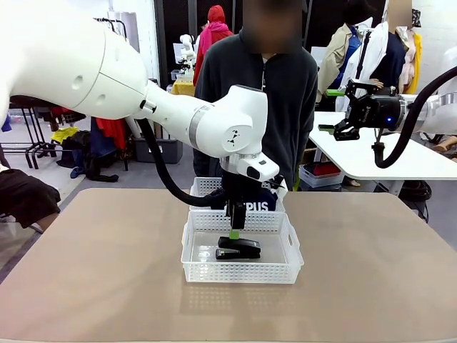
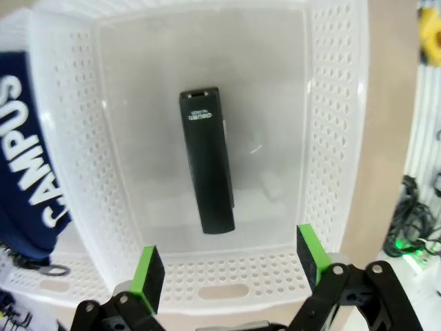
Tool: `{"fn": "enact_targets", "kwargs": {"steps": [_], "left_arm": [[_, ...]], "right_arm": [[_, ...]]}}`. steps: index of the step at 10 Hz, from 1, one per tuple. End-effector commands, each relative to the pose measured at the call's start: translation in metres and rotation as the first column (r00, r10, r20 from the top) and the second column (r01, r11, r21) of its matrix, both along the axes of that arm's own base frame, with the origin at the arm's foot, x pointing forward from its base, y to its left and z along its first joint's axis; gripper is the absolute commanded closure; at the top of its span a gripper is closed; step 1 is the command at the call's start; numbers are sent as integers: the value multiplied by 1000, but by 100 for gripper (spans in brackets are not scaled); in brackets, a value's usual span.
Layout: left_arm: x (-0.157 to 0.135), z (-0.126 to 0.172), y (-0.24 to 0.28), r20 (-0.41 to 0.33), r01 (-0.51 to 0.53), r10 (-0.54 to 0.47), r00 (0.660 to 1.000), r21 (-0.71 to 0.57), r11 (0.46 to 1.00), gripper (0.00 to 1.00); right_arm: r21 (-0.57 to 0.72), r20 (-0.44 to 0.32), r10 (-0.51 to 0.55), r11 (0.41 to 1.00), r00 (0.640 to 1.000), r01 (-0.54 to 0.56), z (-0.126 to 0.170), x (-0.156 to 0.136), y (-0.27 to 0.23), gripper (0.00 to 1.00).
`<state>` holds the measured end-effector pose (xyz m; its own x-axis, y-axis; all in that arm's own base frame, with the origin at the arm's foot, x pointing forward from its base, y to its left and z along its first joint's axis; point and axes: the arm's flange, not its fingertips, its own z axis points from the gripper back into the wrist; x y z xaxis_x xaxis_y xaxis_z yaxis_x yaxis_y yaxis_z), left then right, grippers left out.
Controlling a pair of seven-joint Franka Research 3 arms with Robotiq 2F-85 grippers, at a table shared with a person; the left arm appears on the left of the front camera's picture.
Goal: Distribute items into two baskets.
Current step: Place the picked Stapler into the Organizing basket as instructed by the person.
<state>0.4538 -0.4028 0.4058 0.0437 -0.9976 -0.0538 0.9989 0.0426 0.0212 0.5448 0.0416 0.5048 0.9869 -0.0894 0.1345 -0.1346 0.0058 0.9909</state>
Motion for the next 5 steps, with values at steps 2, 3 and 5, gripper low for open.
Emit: {"fn": "enact_targets", "kwargs": {"steps": [2, 3, 5], "left_arm": [[3, 62, 11, -29, -198, 196, 980, -68, 978, 0], [7, 79, 23, -21, -288, 288, 958, -42, 957, 0], [7, 110, 39, -62, -377, 372, 926, -184, 908, 0]], "right_arm": [[11, 0, 3, 1000, 1000, -3, 2, -1, 0, 0], [11, 0, 3, 1000, 1000, -3, 2, -1, 0, 0], [11, 0, 3, 1000, 1000, -3, 2, -1, 0, 0]]}}
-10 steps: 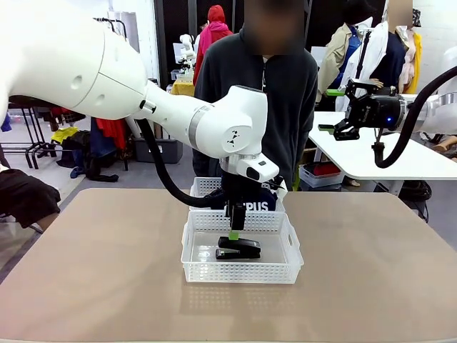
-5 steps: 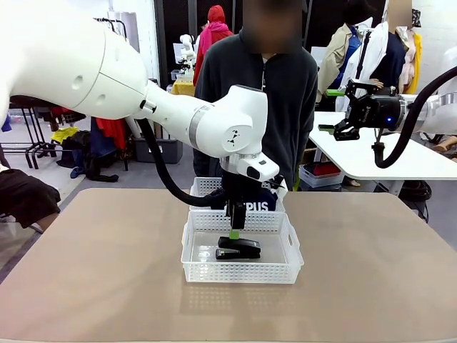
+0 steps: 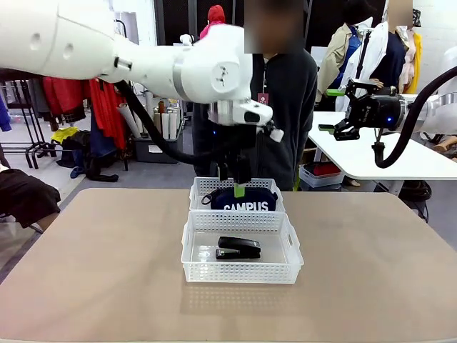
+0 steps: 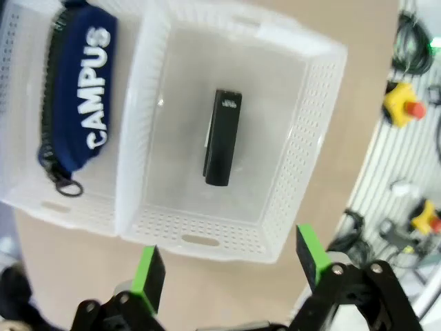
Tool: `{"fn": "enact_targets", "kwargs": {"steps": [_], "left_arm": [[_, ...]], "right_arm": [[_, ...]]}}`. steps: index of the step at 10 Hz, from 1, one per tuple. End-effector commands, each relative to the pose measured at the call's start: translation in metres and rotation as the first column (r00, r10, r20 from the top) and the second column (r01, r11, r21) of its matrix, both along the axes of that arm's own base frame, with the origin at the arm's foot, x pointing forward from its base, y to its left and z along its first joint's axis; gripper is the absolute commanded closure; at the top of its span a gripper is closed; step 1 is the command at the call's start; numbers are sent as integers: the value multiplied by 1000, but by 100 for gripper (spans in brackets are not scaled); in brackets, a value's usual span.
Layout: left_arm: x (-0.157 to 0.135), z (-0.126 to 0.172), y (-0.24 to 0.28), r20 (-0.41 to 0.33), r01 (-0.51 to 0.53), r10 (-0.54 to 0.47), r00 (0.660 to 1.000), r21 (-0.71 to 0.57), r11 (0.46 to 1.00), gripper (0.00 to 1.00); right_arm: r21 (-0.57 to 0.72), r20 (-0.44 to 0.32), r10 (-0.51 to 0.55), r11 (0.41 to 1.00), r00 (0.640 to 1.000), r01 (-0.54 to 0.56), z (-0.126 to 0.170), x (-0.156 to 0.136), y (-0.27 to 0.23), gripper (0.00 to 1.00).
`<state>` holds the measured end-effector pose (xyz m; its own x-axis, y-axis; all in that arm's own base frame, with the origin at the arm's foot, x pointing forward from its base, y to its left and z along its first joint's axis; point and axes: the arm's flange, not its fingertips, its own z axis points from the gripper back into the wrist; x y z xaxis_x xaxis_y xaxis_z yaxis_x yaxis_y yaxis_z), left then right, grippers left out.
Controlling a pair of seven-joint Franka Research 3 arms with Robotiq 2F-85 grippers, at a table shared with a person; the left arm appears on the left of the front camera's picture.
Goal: Distribute items into two baskets.
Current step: Place the picked Stapler into the Organizing basket as instructed by the person.
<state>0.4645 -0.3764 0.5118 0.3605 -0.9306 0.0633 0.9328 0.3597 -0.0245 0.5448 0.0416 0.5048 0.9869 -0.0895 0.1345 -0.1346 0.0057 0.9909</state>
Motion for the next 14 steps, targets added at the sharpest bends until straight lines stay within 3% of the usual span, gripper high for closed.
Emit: {"fn": "enact_targets", "kwargs": {"steps": [1, 3, 5, 6, 7, 8, 9, 12, 13, 14], "left_arm": [[-2, 13, 33, -16, -189, 189, 982, -99, 977, 0], [-2, 27, 78, -8, -349, 358, 934, -242, 905, 0], [-9, 35, 95, 9, -436, 449, 893, -221, 872, 0], [-8, 36, 99, 10, -436, 448, 894, -211, 875, 0], [-9, 36, 96, 10, -395, 408, 913, -227, 890, 0], [-14, 31, 81, 85, -93, 121, 989, -277, 956, 0], [0, 43, 100, -2, -419, 429, 903, -222, 880, 0], [0, 43, 100, -2, -419, 429, 903, -222, 880, 0], [-2, 40, 96, 11, -377, 390, 921, -229, 898, 0], [2, 49, 108, -139, -488, 471, 871, -345, 802, 0]], "right_arm": [[11, 0, 3, 1000, 1000, -3, 2, -1, 0, 0], [11, 0, 3, 1000, 1000, -3, 2, -1, 0, 0], [11, 0, 3, 1000, 1000, -3, 2, -1, 0, 0], [11, 0, 3, 1000, 1000, -3, 2, -1, 0, 0], [11, 0, 3, 1000, 1000, -3, 2, -1, 0, 0], [11, 0, 3, 1000, 1000, -3, 2, -1, 0, 0], [11, 0, 3, 1000, 1000, -3, 2, -1, 0, 0], [11, 0, 3, 1000, 1000, -3, 2, -1, 0, 0], [11, 0, 3, 1000, 1000, -3, 2, -1, 0, 0], [11, 0, 3, 1000, 1000, -3, 2, -1, 0, 0]]}}
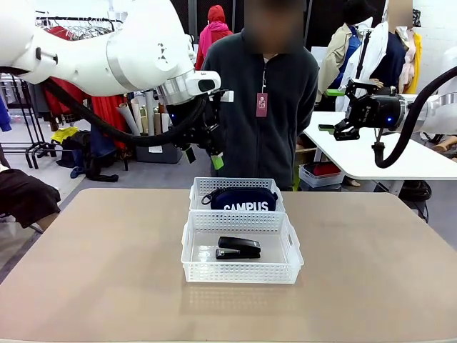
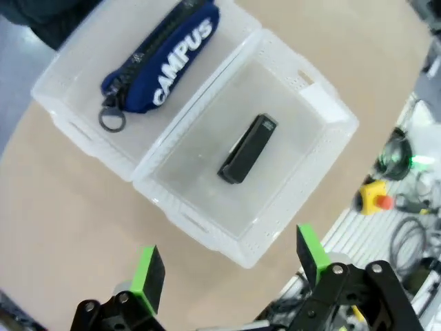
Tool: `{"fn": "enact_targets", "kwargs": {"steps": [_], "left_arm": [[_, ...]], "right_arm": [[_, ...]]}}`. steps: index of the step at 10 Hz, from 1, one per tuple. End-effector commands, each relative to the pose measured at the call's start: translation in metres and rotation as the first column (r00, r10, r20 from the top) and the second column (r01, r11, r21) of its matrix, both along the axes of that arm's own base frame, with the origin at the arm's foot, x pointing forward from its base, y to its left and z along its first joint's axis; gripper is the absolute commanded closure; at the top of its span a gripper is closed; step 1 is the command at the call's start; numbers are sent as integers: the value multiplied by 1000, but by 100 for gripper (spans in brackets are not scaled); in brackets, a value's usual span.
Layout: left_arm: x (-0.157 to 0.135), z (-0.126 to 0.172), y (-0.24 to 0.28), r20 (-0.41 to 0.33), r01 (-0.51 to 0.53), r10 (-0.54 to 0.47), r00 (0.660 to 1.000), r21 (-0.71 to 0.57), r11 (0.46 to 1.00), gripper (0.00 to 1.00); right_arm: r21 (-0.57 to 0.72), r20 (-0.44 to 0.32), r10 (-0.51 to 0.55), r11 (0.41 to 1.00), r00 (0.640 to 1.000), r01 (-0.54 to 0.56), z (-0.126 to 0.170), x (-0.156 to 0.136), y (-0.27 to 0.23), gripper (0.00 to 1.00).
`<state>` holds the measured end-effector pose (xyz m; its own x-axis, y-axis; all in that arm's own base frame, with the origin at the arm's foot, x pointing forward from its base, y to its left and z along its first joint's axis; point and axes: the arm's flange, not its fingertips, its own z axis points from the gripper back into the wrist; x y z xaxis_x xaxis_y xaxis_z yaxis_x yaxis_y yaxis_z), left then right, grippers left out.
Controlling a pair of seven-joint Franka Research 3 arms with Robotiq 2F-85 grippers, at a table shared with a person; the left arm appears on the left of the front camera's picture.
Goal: Distribute items into two baskets.
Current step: Place the picked Stapler into the Organizing basket as instructed by the person.
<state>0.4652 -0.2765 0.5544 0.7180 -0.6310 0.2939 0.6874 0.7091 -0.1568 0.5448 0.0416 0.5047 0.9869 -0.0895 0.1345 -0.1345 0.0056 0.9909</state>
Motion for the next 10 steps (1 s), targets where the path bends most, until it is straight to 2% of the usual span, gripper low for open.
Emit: {"fn": "enact_targets", "kwargs": {"steps": [1, 2, 3, 4, 5, 6, 7, 8, 10], "left_arm": [[2, 15, 20, -97, -180, 163, 982, -207, 962, 0], [1, 29, 40, -138, -286, 257, 957, -278, 917, 0], [0, 37, 55, -136, -370, 344, 929, -314, 874, 0], [-2, 46, 72, -199, -459, 413, 888, -360, 812, 0], [-2, 49, 89, -303, -532, 437, 847, -440, 724, 0], [-2, 50, 109, -347, -571, 453, 821, -496, 654, 0], [-3, 44, 127, -427, -640, 478, 768, -534, 552, 0], [-2, 43, 149, -439, -662, 498, 747, -558, 500, 0], [-8, 35, 169, -432, -657, 511, 743, -617, 433, 0]], "right_arm": [[10, 0, 3, 1000, 1000, -3, 2, -1, 0, 0], [10, 0, 3, 1000, 1000, -3, 2, -1, 0, 0], [10, 0, 3, 1000, 1000, -3, 2, -1, 0, 0], [10, 0, 3, 1000, 1000, -3, 2, -1, 0, 0], [10, 0, 3, 1000, 1000, -3, 2, -1, 0, 0], [10, 0, 3, 1000, 1000, -3, 2, -1, 0, 0], [10, 0, 3, 1000, 1000, -3, 2, -1, 0, 0], [10, 0, 3, 1000, 1000, -3, 2, -1, 0, 0], [10, 0, 3, 1000, 1000, -3, 2, -1, 0, 0]]}}
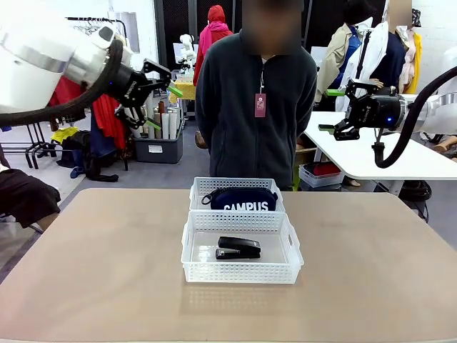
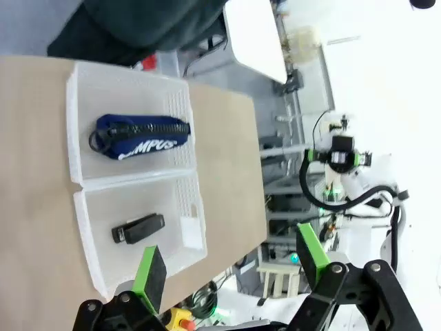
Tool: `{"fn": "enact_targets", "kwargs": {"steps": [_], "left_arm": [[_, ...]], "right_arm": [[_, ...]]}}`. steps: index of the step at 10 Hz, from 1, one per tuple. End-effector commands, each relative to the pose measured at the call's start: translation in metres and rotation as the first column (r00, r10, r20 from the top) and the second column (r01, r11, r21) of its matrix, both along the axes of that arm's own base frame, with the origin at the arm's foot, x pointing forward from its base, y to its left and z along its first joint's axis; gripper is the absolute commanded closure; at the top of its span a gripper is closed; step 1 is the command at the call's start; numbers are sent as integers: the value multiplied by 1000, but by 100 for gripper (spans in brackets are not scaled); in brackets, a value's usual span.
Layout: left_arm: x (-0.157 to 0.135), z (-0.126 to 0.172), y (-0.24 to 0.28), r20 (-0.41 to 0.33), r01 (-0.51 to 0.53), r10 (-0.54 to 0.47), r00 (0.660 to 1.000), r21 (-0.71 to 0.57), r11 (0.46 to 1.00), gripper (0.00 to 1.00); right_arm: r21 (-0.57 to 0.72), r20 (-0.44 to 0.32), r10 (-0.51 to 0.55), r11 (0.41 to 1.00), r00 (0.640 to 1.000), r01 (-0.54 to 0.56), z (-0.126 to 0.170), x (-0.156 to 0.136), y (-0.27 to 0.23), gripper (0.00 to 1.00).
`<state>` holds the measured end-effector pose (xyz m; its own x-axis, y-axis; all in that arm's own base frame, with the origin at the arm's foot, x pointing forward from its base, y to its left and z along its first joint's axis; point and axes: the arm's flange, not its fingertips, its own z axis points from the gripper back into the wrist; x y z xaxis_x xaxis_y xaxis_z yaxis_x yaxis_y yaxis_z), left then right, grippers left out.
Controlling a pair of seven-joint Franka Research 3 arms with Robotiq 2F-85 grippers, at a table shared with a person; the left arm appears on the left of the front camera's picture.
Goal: Distribute items into two baskets.
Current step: Place the picked Stapler into the Organizing basket as instructed by the person.
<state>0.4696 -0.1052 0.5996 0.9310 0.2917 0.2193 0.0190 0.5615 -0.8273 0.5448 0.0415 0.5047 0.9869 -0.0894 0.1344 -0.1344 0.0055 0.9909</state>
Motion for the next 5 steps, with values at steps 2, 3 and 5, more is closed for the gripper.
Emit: {"fn": "enact_targets", "kwargs": {"steps": [2, 3, 5], "left_arm": [[-13, -14, 9, 97, -41, 49, 994, -87, 995, 0], [-9, -16, 10, 106, -19, 27, 994, -74, 997, 0], [-7, -8, 14, 71, -41, 46, 996, -65, 997, 0]], "right_arm": [[10, 1, 3, 1000, 1000, -3, 2, -1, 0, 0], [10, 1, 3, 1000, 1000, -3, 2, -1, 0, 0], [10, 1, 3, 1000, 1000, -3, 2, -1, 0, 0]]}}
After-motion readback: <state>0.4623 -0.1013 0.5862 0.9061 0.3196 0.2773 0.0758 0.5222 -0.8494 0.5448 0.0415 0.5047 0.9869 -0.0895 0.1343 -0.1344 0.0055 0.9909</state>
